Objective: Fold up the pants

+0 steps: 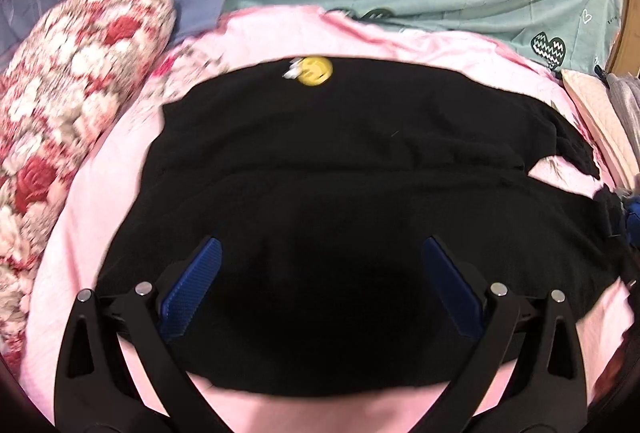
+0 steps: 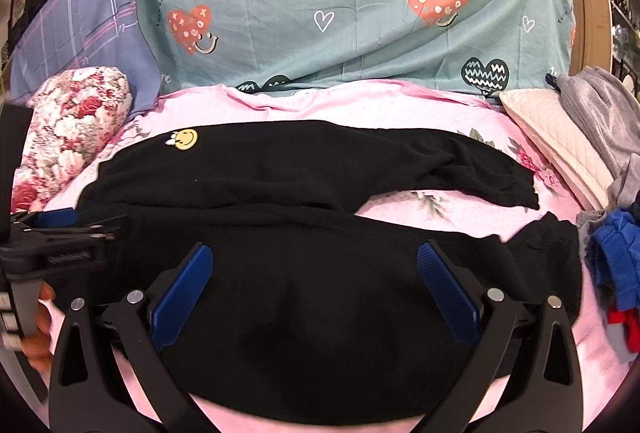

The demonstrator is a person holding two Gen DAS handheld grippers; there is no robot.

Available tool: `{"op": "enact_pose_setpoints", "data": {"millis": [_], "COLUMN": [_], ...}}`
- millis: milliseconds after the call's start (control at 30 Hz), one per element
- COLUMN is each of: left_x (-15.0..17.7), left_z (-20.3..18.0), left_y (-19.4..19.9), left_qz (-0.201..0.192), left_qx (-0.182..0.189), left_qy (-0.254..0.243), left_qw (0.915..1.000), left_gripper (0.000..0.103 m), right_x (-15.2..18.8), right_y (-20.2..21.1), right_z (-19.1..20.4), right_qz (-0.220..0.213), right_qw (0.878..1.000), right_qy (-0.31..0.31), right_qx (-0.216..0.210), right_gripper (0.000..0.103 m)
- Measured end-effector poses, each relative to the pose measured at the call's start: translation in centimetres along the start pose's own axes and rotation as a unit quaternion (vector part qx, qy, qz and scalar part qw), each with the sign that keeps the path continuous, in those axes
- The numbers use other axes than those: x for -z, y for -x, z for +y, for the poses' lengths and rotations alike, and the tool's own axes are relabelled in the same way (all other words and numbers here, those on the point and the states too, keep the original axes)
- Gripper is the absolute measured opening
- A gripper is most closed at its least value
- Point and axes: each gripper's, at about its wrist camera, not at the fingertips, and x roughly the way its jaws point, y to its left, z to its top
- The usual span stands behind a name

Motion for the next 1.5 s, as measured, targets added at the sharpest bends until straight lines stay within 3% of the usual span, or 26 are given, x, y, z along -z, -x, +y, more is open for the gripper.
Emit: {"op": "enact_pose_setpoints", "data": {"millis": [67,233,333,433,567,733,967,1000,1033,1067,1100,1133,1167,1400,1500], "left_x": [0.6,2.0,3.2,4.3,5.2,5.6,5.9,6.0,6.1,6.1,6.2,6.3,6.3,5.9,5.3], "left_z": [2.7,7.5,8.3,8.0,8.2,8.7,9.7,9.9,10.1,10.3,10.5,10.7,10.9,12.5,13.3], "left_y": [1.5,3.1,2.9,2.5,1.9,1.6,0.7,0.5,0.4,0.3,0.1,-0.2,-0.4,-2.2,-3.4], "left_qz": [0.002,0.032,0.055,0.081,0.113,0.123,0.134,0.135,0.136,0.137,0.138,0.141,0.143,0.147,0.143], "left_qx": [0.01,0.067,0.084,0.105,0.143,0.146,0.16,0.162,0.162,0.163,0.165,0.167,0.17,0.18,0.18], "left_qy": [0.017,0.073,0.087,0.085,0.107,0.129,0.16,0.167,0.171,0.175,0.182,0.188,0.197,0.237,0.263], "left_qw": [0.9998,0.9946,0.9912,0.9874,0.9775,0.9732,0.9648,0.9632,0.9622,0.9612,0.9595,0.9575,0.9551,0.9432,0.9371], "left_gripper": [0.101,0.101,0.101,0.101,0.101,0.101,0.101,0.101,0.101,0.101,0.101,0.101,0.101,0.101,0.101], "right_x": [0.3,2.8,4.5,6.0,6.9,6.8,6.0,5.8,5.8,6.0,6.3,6.8,7.3,6.3,4.5], "right_y": [1.5,4.1,4.9,4.7,3.2,0.9,-1.3,-1.6,-1.8,-2.2,-2.6,-3.1,-3.3,-0.2,1.4], "right_z": [-2.4,-9.8,-14.5,-18.1,-19.3,-19.8,-19.9,-19.9,-19.9,-19.9,-20.1,-20.4,-20.6,-20.6,-19.8], "right_qz": [0.024,0.097,0.135,0.155,0.166,0.169,0.141,0.134,0.132,0.135,0.139,0.148,0.153,0.103,0.079], "right_qw": [1.0,0.993,0.982,0.96,0.944,0.928,0.909,0.91,0.911,0.907,0.902,0.895,0.892,0.905,0.919], "right_qy": [-0.001,-0.041,-0.129,-0.233,-0.283,-0.327,-0.372,-0.371,-0.371,-0.377,-0.385,-0.398,-0.402,-0.379,-0.347], "right_qx": [-0.008,0.045,0.025,-0.016,-0.03,-0.062,-0.122,-0.123,-0.123,-0.13,-0.136,-0.14,-0.141,-0.165,-0.169], "right_gripper": [0.102,0.102,0.102,0.102,0.102,0.102,0.098,0.095,0.083,0.064,0.053,0.026,0.01,0.006,0.005]}}
